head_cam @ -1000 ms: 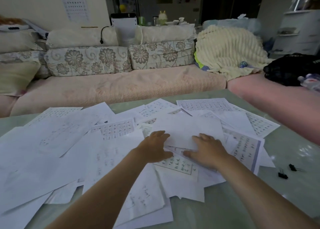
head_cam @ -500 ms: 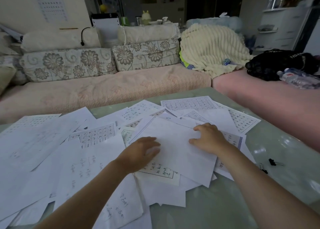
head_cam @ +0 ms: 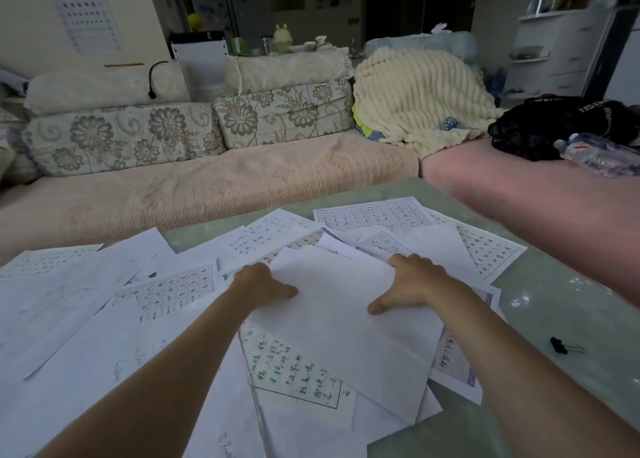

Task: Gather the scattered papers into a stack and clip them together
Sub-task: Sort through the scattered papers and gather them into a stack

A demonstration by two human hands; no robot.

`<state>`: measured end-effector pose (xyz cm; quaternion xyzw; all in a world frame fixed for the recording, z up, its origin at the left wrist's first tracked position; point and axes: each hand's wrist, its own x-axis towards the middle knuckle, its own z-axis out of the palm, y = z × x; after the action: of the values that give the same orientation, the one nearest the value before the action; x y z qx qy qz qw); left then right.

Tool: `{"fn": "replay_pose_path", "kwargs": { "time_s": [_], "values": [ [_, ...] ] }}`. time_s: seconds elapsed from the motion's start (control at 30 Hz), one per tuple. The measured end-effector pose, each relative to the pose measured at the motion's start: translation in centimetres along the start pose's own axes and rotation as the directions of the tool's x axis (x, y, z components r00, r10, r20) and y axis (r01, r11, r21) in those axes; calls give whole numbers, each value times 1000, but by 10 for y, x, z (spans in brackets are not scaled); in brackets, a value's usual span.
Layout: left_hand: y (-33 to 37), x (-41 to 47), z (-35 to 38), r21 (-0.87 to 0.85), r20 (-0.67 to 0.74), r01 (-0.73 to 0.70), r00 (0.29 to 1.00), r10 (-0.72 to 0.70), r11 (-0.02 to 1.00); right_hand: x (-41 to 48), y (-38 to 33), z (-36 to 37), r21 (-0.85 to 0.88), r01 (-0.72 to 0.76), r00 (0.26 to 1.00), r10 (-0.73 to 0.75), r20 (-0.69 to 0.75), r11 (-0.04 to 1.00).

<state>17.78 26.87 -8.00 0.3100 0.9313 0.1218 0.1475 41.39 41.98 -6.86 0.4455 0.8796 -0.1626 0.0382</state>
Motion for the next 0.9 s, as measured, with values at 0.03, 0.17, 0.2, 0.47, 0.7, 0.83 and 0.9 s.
{"fn": "replay_pose_path", "kwargs": {
  "time_s": [0.03, 0.17, 0.2, 0.47, 0.7, 0.83, 0.9],
  "values": [
    [0, 0, 0, -48, 4, -21, 1000, 21, 999, 0, 0, 0, 20, -2, 1000, 2, -6, 1000],
    [2, -6, -2, -238, -21, -133, 991, 131, 962, -1, 0, 0, 62, 30, 999, -27, -40, 998],
    [4, -9, -5, -262, -40, -163, 987, 158, 951, -2, 0, 0, 61, 45, 997, -41, -59, 997],
    [10, -34, -26, -349, -176, -431, 902, 393, 832, -12, -10, -7, 345, 239, 956, -158, -246, 908],
    [6, -61, -37, -71, -373, -433, 847, 379, 899, -21, -19, -9, 600, 275, 960, -185, -209, 751],
    [-7, -67, -26, 28, -596, -474, 699, 395, 880, -29, -22, -1, 623, 287, 957, -190, -219, 728],
    [-12, -74, -21, -242, -623, -444, 753, 213, 863, -36, -22, -2, 671, 290, 954, -153, -258, 682]
  ]
}}
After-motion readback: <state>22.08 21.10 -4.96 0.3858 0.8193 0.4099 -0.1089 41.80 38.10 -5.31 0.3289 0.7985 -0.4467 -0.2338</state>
